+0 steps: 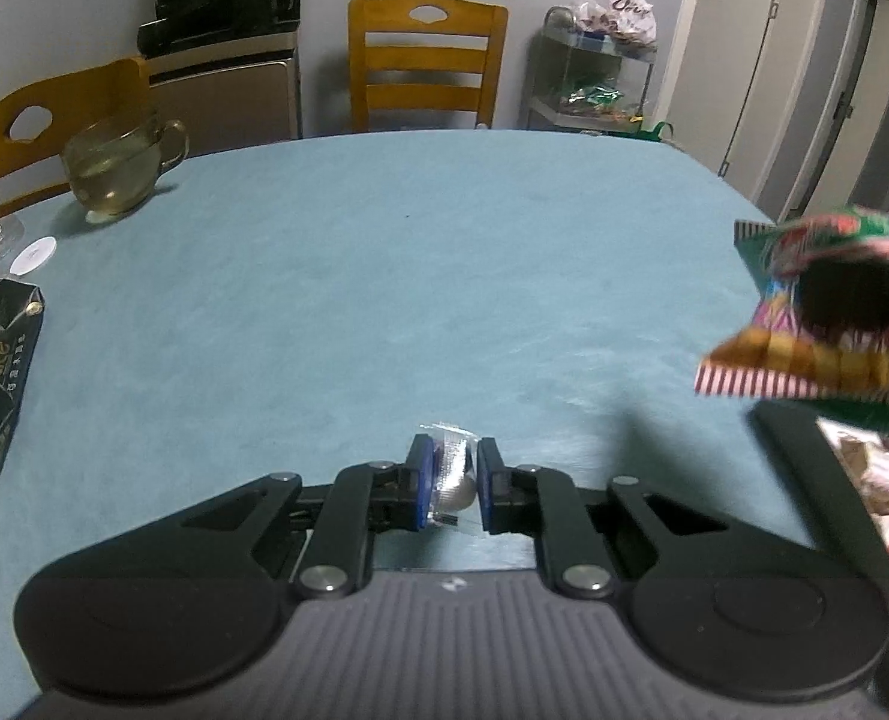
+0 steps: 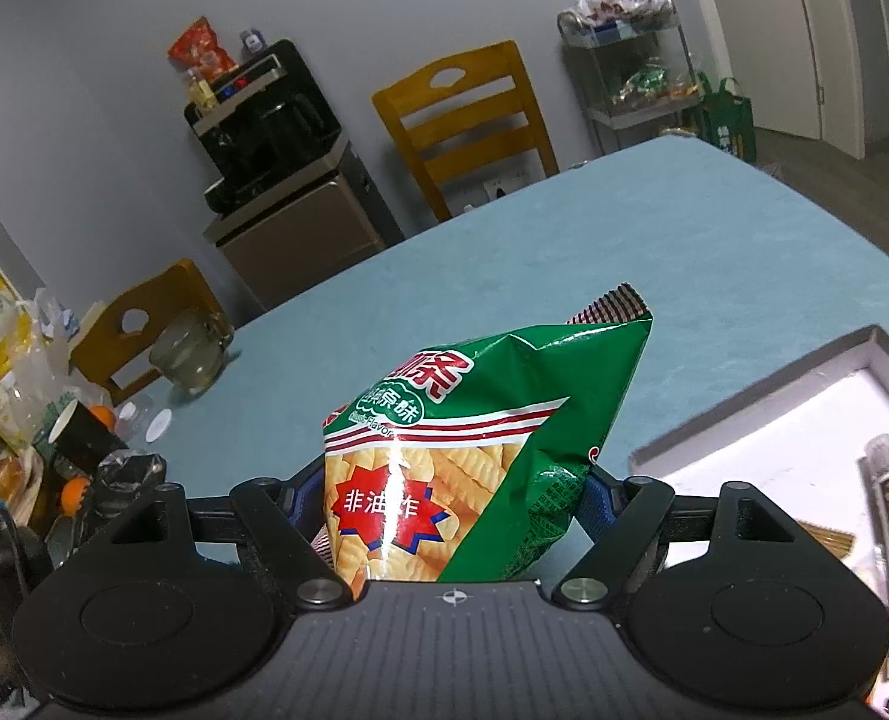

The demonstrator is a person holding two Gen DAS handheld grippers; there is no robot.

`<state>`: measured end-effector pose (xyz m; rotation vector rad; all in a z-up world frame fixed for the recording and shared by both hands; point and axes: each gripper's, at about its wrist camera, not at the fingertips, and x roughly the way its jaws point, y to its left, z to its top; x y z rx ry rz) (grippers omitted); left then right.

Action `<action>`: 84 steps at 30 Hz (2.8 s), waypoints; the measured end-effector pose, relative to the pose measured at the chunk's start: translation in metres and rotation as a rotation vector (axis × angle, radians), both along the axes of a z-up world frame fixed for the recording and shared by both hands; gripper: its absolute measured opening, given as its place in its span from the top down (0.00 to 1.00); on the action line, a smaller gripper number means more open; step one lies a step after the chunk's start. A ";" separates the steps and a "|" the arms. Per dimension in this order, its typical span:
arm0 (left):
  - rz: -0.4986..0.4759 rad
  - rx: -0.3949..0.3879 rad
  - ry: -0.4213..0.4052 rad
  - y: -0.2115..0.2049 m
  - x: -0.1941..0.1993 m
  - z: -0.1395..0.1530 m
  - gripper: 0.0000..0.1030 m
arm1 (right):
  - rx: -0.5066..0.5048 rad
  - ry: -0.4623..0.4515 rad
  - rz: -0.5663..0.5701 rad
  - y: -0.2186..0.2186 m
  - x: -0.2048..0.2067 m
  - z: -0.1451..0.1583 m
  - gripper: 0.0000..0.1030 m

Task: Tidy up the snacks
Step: 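Carry the green chip bag and clear candy with both tools over the tray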

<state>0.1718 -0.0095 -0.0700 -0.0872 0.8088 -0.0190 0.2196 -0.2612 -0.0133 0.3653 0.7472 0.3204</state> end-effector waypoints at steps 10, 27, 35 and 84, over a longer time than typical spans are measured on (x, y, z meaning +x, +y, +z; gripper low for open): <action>-0.067 -0.008 -0.025 -0.038 -0.020 0.030 0.90 | -0.015 -0.018 -0.034 -0.034 -0.038 0.003 0.25; -0.171 -0.012 -0.057 -0.092 -0.039 0.063 0.90 | -0.040 -0.042 -0.109 -0.076 -0.073 0.005 0.26; -0.232 -0.011 -0.072 -0.115 -0.038 0.074 0.90 | -0.053 -0.053 -0.141 -0.091 -0.084 0.008 0.26; -0.572 -0.014 -0.060 -0.253 -0.004 0.063 0.90 | -0.273 -0.009 -0.253 -0.141 -0.111 -0.010 0.26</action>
